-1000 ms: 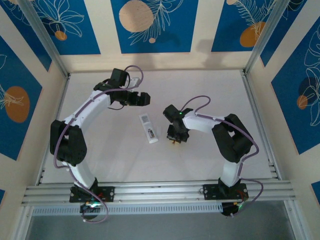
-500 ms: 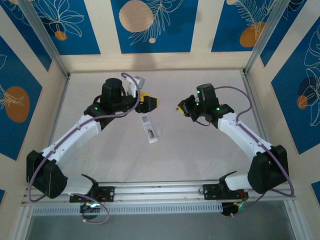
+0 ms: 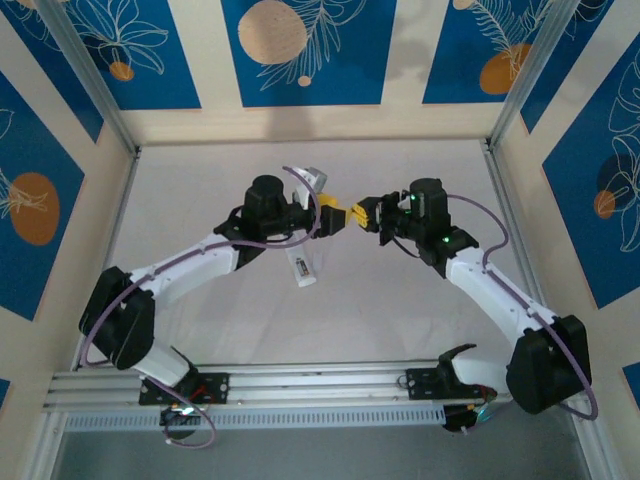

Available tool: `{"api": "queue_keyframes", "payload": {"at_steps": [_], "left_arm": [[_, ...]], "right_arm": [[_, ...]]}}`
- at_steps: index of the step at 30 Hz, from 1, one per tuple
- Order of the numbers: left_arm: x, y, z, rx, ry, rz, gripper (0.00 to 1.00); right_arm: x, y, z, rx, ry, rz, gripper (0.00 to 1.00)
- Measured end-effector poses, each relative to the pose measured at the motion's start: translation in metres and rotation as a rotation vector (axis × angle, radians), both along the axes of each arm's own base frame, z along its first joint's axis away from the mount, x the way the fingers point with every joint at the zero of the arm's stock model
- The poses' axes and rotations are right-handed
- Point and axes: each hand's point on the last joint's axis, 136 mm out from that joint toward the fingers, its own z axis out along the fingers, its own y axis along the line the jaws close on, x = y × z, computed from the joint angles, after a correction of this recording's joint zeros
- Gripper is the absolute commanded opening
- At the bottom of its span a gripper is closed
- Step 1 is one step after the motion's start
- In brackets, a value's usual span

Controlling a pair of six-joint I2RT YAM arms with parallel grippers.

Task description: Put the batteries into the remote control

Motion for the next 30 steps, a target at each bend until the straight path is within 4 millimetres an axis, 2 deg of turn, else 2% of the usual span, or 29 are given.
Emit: {"api": "queue_keyframes", "payload": {"at_steps": [4, 8, 19, 21, 22, 27, 30], "left_arm": [[0.000, -0.005, -0.002, -0.020, -0.026, -0.025, 0.53], [-0.001, -0.013, 0.000, -0.055, -0.041, -0.061, 0.47], [0.000, -0.016, 0.000, -0.069, -0.045, -0.066, 0.01], [0.001, -0.016, 0.000, -0.067, -0.045, -0.065, 0.00], [0.001, -0.016, -0.001, -0.066, -0.044, -0.065, 0.00], [0.003, -0.013, -0.008, -0.030, -0.016, -0.060, 0.00], [0.009, -0.006, -0.012, 0.028, 0.025, -0.045, 0.00]], "right_arm": [[0.000, 0.002, 0.011, 0.037, -0.017, -0.007, 0.12], [-0.001, 0.003, 0.013, 0.047, -0.013, -0.008, 0.12], [-0.002, 0.005, 0.012, 0.038, -0.014, -0.018, 0.12], [-0.002, 0.005, 0.012, 0.035, -0.014, -0.023, 0.13], [-0.002, 0.005, 0.012, 0.034, -0.013, -0.024, 0.15], [-0.005, 0.007, 0.012, 0.016, -0.013, -0.001, 0.42], [-0.007, 0.004, 0.019, -0.042, -0.041, 0.028, 0.49]]}}
